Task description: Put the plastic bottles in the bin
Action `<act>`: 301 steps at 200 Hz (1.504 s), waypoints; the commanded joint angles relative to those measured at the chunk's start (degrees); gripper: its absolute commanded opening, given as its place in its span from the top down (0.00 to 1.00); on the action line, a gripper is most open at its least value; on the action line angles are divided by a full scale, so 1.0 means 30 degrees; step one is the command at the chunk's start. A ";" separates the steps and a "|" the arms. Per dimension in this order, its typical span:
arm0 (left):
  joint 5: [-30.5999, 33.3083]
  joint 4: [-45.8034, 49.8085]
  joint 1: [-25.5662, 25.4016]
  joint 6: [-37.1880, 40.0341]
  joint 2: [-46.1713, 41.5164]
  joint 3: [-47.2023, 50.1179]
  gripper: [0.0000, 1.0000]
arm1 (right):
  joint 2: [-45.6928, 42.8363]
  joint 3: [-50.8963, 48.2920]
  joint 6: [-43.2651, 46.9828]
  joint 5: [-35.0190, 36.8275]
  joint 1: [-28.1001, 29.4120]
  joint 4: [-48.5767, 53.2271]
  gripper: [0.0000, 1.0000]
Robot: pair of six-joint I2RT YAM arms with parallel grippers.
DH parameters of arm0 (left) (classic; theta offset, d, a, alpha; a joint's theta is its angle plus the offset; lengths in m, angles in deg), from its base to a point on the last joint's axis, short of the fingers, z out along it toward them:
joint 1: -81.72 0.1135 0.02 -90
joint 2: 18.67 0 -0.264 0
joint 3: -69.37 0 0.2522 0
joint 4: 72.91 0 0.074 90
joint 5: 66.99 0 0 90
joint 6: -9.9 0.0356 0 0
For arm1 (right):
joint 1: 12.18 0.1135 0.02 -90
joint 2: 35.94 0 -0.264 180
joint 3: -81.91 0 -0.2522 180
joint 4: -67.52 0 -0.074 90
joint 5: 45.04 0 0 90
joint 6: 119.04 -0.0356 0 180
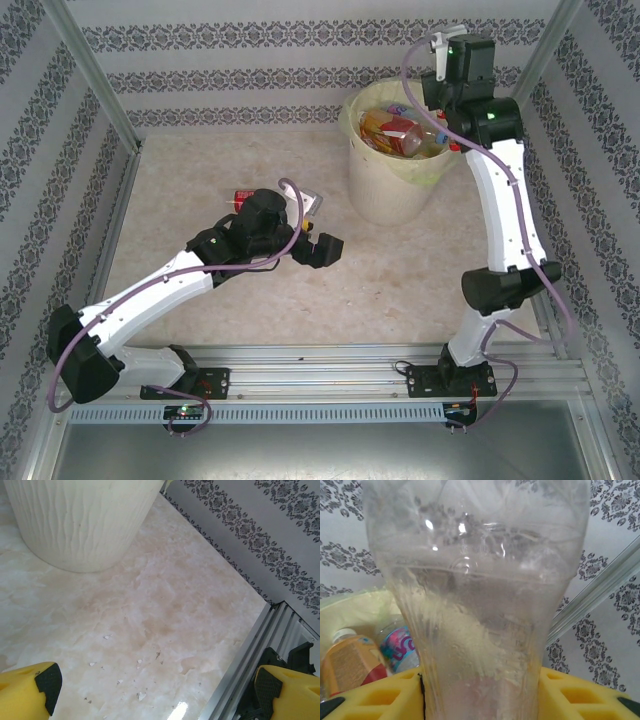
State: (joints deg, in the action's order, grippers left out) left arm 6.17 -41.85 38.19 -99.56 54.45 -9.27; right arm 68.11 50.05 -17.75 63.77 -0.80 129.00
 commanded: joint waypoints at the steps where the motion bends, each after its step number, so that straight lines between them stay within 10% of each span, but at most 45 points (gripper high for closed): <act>1: 0.0262 0.0442 -0.0026 0.0243 0.0191 -0.0619 0.00 | 0.1000 0.1291 0.1504 0.0834 0.0046 -0.0820 0.48; 227: 0.1172 0.2638 0.2460 0.1545 -0.1275 -0.0363 0.00 | 0.5415 0.4598 0.2566 -0.1546 0.0894 0.1724 0.20; 301: 0.1143 0.4911 0.6310 0.7539 -0.0037 -0.0975 0.00 | 0.1775 0.2072 -0.1273 -0.4496 0.1653 0.2899 0.12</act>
State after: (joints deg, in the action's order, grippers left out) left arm 9.16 -31.01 54.69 -86.69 52.40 -9.73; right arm 80.83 59.69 -15.87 54.37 1.97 136.63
